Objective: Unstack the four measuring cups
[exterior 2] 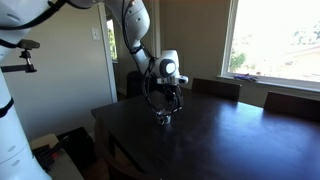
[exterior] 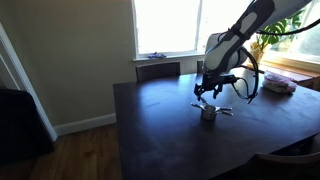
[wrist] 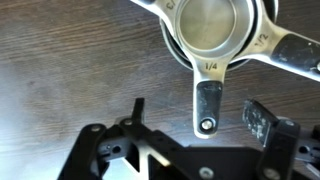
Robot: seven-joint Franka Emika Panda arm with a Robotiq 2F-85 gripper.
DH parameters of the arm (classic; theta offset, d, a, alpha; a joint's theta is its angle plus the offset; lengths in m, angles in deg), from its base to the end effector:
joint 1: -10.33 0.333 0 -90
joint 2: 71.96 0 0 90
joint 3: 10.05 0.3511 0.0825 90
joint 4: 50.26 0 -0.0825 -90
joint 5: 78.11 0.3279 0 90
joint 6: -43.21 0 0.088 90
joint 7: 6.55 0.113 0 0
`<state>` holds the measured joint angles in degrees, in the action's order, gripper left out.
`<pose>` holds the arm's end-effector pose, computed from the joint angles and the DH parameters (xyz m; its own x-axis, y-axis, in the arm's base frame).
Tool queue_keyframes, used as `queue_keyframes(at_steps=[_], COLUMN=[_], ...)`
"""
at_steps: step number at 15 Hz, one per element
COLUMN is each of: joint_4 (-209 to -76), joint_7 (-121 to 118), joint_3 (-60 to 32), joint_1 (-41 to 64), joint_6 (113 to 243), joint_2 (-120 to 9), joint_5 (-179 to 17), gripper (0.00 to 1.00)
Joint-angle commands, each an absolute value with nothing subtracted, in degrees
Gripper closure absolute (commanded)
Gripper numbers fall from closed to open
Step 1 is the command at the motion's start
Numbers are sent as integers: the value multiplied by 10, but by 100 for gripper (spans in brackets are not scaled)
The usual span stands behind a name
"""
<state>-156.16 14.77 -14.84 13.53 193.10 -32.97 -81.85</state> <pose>0.6387 -0.0100 0.2294 0.9430 -0.3135 0.1116 -0.3206 -0.9457 0.0530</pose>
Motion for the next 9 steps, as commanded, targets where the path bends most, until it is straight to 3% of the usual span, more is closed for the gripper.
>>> queue_keyframes(at_steps=[1, 2, 3, 5, 9], joint_4=[-1535, -1530, -1524, -1519, -1531], joint_7=[171, 173, 174, 176, 167], joint_3=[-166, -168, -170, -173, -172], joint_1=[163, 167, 170, 174, 170], joint_6=[1941, 1944, 1943, 1941, 1941], joint_2=[-304, -299, -293, -289, -301], joint_5=[-807, -808, -808, -808, -805], gripper=[0, 0, 25, 32, 59])
